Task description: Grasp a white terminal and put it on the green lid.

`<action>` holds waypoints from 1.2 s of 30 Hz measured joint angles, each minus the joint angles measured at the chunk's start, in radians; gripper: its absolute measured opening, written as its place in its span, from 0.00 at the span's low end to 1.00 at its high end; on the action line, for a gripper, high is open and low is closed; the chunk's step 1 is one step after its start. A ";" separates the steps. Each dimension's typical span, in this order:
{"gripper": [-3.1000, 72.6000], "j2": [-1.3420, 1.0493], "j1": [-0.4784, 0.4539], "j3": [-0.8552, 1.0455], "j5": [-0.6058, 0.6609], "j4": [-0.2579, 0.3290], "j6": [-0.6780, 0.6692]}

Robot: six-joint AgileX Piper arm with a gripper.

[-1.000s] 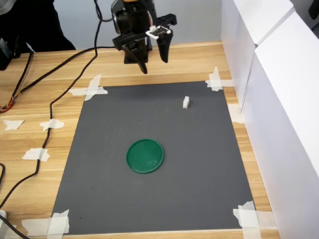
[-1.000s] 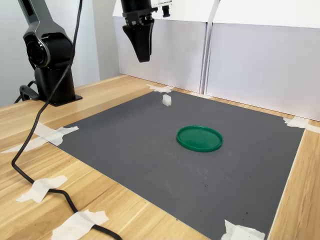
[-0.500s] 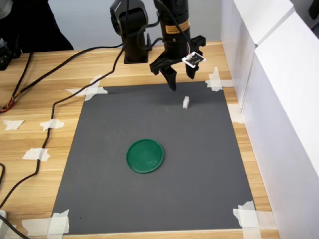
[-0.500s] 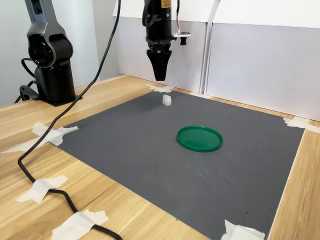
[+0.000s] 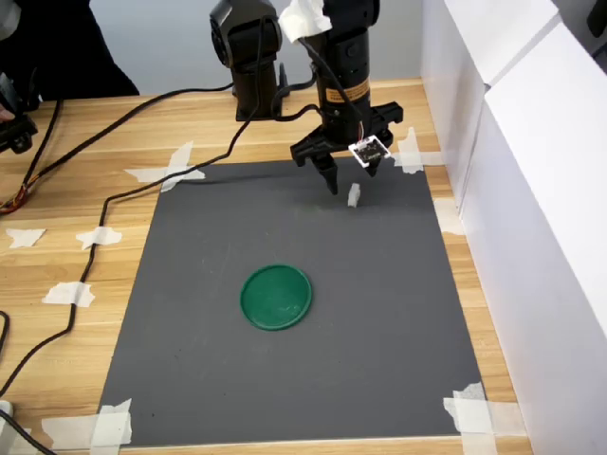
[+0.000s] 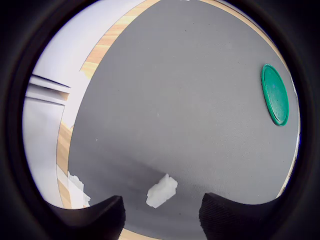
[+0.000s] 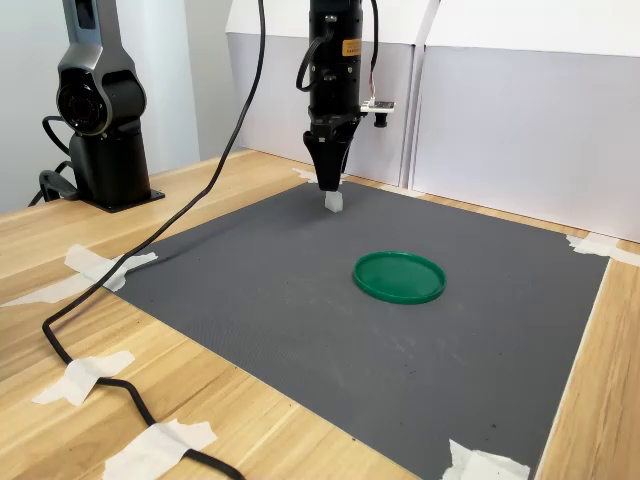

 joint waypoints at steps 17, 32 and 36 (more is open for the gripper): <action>0.82 0.085 0.000 -0.005 -0.018 0.030 0.015; 0.64 0.104 0.000 -0.006 -0.045 0.032 0.074; 0.60 0.104 0.000 -0.006 -0.045 0.032 0.078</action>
